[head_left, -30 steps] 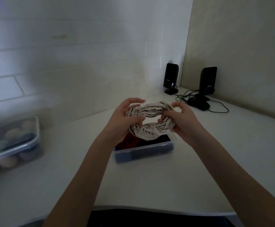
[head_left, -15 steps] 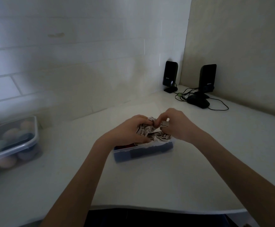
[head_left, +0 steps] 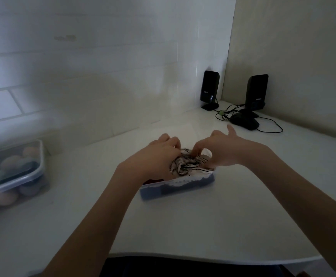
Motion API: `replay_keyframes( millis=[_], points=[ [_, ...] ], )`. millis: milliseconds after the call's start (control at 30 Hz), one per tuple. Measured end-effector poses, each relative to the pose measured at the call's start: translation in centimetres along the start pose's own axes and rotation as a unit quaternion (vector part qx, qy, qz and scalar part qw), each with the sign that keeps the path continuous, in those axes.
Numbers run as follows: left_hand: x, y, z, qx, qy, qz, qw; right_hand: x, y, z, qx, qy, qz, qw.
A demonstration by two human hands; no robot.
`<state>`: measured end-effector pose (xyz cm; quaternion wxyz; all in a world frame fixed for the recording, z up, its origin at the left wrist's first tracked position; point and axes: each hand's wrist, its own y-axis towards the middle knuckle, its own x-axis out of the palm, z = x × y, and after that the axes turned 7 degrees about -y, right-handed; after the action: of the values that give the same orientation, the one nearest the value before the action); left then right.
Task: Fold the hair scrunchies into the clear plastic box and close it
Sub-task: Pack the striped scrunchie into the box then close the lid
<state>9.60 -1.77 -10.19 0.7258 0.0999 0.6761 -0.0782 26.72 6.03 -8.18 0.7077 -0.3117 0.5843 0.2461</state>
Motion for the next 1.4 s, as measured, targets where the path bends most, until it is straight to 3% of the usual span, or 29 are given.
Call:
replay_keyframes(
  millis=[133, 300, 500, 700, 967, 1167, 1400],
  points=[
    [0.5, 0.7, 0.3, -0.023, -0.040, -0.059, 0.997, -0.5, 0.6, -0.4, -0.003, -0.062, -0.044, 0.997],
    [0.9, 1.1, 0.3, -0.042, -0.033, -0.078, 0.995, -0.7, 1.4, -1.6, -0.004, -0.145, -0.070, 0.987],
    [1.0, 1.1, -0.1, -0.084, -0.078, -0.086, 0.990, 0.1, 2.1, -3.0, -0.024, -0.260, -0.001, 0.965],
    [1.5, 0.8, -1.3, -0.075, -0.149, -0.064, 0.984, 0.3, 2.5, -3.2, -0.059, -0.248, 0.019, 0.967],
    [0.6, 0.7, -1.7, -0.075, -0.193, -0.080, 0.975, -1.6, 2.0, -0.3, -0.074, -0.022, -0.064, 0.995],
    [0.9, 1.9, -0.9, -0.114, -0.179, 0.003, 0.977, -1.7, 2.8, -0.6, -0.046, -0.182, -0.054, 0.981],
    [1.5, 2.7, -1.0, -0.106, -0.117, 0.011, 0.987, -1.7, 2.8, -1.3, -0.013, -0.256, -0.074, 0.964]
  ],
)
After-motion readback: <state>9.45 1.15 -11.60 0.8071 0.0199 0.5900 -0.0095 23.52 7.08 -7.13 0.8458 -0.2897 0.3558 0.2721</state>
